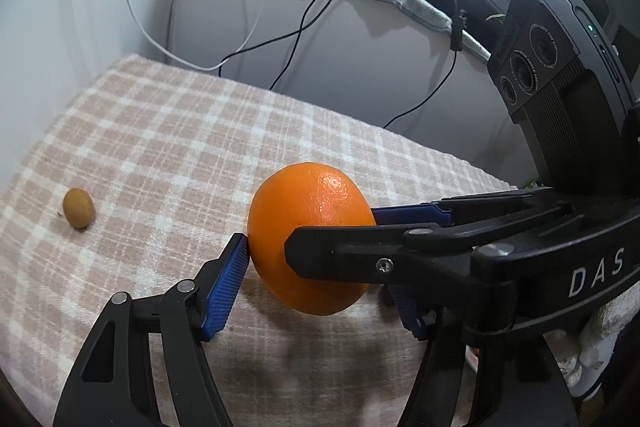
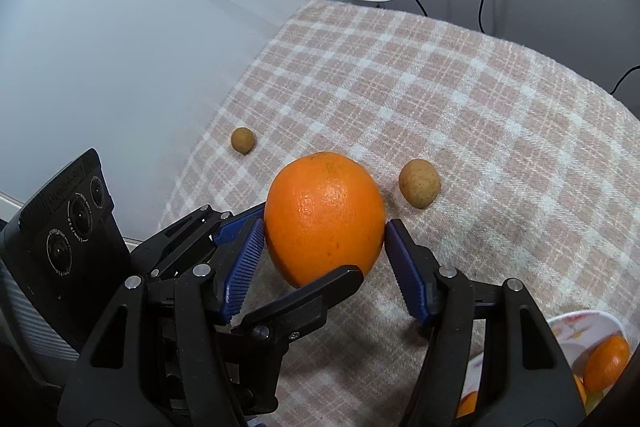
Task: Organize fruits
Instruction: 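Close the right gripper on the large orange and lift it, then carry the large orange in the right gripper over the plate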
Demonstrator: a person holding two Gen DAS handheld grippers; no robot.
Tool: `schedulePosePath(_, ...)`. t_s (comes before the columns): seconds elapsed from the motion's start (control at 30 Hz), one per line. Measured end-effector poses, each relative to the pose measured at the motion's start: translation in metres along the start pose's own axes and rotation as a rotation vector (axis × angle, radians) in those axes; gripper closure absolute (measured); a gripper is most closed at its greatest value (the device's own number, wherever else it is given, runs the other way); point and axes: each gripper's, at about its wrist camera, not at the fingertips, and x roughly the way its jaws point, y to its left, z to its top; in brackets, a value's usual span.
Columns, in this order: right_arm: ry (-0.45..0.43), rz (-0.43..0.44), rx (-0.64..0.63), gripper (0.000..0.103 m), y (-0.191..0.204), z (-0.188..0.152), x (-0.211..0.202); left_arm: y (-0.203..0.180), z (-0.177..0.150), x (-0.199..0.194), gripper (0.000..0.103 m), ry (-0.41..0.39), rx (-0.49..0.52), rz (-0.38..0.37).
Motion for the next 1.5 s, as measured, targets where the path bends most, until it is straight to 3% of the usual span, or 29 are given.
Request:
schedulePosePath(0.8,-0.17,-0.03,0.06,0.038,-0.026,-0.073,-0.119,-0.107,-0.007,-0.029,0.038,-0.049,0.183,-0.102)
schedulePosePath(1.1,-0.225,-0.061,0.126,0.038,-0.058,-0.115,-0.163,-0.158,-0.022,-0.022,0.038,-0.022,0.267,-0.166)
schedulePosePath(1.5,-0.257,-0.062,0.216,0.038,-0.093,-0.161,-0.189,-0.207,-0.044,-0.012,0.038,0.032,0.354,-0.231)
